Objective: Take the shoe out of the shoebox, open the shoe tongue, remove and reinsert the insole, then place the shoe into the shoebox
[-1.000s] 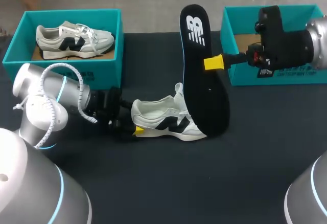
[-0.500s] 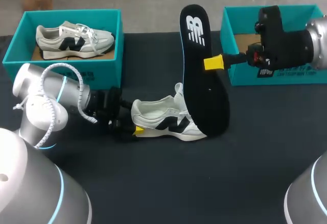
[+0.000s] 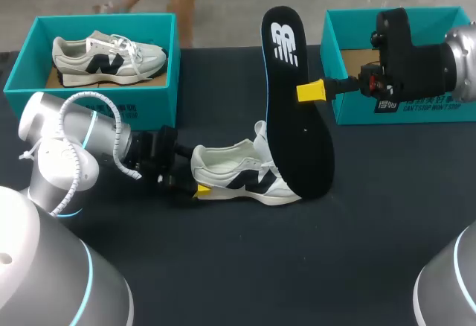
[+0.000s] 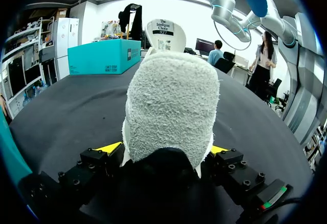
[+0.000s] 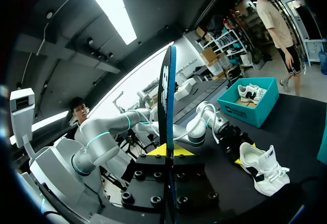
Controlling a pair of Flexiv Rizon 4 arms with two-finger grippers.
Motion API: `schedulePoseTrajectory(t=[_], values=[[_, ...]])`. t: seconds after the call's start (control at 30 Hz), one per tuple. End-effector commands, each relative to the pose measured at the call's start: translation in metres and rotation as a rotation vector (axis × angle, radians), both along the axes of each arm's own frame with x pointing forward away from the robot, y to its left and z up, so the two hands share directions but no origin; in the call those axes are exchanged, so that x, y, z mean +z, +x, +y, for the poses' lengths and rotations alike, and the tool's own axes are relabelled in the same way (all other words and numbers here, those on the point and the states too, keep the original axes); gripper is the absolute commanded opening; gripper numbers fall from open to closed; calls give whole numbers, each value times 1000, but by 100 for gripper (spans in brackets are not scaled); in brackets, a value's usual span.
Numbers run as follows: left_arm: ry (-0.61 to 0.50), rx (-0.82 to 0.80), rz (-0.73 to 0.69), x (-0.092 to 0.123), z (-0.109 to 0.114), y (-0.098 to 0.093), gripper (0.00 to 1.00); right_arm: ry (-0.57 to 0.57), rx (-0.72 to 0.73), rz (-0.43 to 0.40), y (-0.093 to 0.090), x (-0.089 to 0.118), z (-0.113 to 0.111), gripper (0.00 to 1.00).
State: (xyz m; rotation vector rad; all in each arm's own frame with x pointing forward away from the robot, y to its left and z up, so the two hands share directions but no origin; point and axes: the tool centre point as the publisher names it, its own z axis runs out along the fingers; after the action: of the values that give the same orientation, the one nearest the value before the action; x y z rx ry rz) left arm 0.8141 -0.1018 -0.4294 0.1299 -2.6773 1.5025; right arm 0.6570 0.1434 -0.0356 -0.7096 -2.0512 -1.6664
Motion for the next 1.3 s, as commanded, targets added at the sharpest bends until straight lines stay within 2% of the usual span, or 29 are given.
schedulePoseTrajectory(t=[0.03,0.4,0.83,1.2,1.3], values=[[-1,1,-1,-2,0,-1,100,-1,1,1,1,-1,1,0],[-1,1,-1,-2,0,-1,100,-1,1,1,1,-1,1,0],[245,-38,8,24,17,-5,100,-1,1,1,1,-1,1,0],[560,-76,-29,46,29,-2,100,-1,1,1,1,-1,1,0],[610,-103,-28,51,28,-2,100,-1,1,1,1,-1,1,0]])
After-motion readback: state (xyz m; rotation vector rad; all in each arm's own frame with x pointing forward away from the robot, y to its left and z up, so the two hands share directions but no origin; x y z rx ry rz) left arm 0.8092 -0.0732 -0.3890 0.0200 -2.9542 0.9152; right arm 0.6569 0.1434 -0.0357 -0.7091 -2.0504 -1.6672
